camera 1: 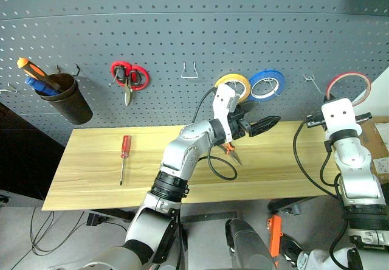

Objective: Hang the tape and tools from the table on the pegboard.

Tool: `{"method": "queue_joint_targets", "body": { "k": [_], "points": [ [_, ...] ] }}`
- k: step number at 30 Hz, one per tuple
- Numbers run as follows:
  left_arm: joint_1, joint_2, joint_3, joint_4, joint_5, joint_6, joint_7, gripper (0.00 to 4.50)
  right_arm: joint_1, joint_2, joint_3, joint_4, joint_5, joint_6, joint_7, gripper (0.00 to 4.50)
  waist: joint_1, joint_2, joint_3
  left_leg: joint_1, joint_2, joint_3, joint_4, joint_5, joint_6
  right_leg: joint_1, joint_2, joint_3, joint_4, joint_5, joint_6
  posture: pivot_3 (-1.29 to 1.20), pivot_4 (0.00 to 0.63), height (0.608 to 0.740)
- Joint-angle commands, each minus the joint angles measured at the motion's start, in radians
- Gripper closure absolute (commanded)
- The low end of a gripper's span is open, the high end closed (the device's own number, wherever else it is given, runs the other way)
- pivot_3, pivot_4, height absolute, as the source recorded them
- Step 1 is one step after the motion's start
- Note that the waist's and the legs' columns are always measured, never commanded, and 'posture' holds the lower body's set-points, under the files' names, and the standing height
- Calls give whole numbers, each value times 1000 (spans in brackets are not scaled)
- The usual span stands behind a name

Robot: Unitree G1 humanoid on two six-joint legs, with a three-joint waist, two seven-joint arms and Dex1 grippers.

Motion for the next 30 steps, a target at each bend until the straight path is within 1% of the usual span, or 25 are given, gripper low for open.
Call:
{"method": "queue_joint_targets", "body": {
  "k": [1,6,12,18,24,27,30],
  "points": [
    [-7,-6,-2,-42,-5,-11,1,0,-3,5,-10,-39,2,-27,-7,4488,0,0,0,0,0,0,0,0,0,0,0,0,0,0,0,-100,155,740],
    [-9,-9,-5,-42,-3,-10,4,0,8,22,-6,-52,3,-28,-4,4488,0,1,-1,0,0,0,1,0,0,0,0,0,1,1,1,-104,153,740],
    [-21,-9,-2,-32,-2,-13,4,0,5,47,-6,-59,53,-47,41,4488,0,6,-7,0,0,0,2,0,0,0,0,1,1,1,1,-104,154,740],
    [-17,-8,-4,-41,-4,-7,5,0,12,50,-13,-76,37,-36,23,4488,0,7,-8,0,0,0,2,0,0,1,0,1,2,1,1,-101,154,740],
    [-11,-3,-1,-48,-6,-3,6,0,56,51,-32,-114,22,-2,-2,4488,1,7,-11,0,0,0,2,0,0,1,0,1,2,1,1,-98,153,740],
    [-11,-2,1,-49,-7,-4,6,0,78,65,-25,-149,45,-6,17,4488,0,7,-11,1,0,0,3,0,0,1,0,1,2,1,1,-100,153,740],
    [-16,-3,4,-47,-10,-4,5,0,75,75,-10,-137,75,-17,51,4488,-3,7,-12,1,0,1,3,0,1,1,1,2,3,1,1,-100,154,740]
  ]
}}
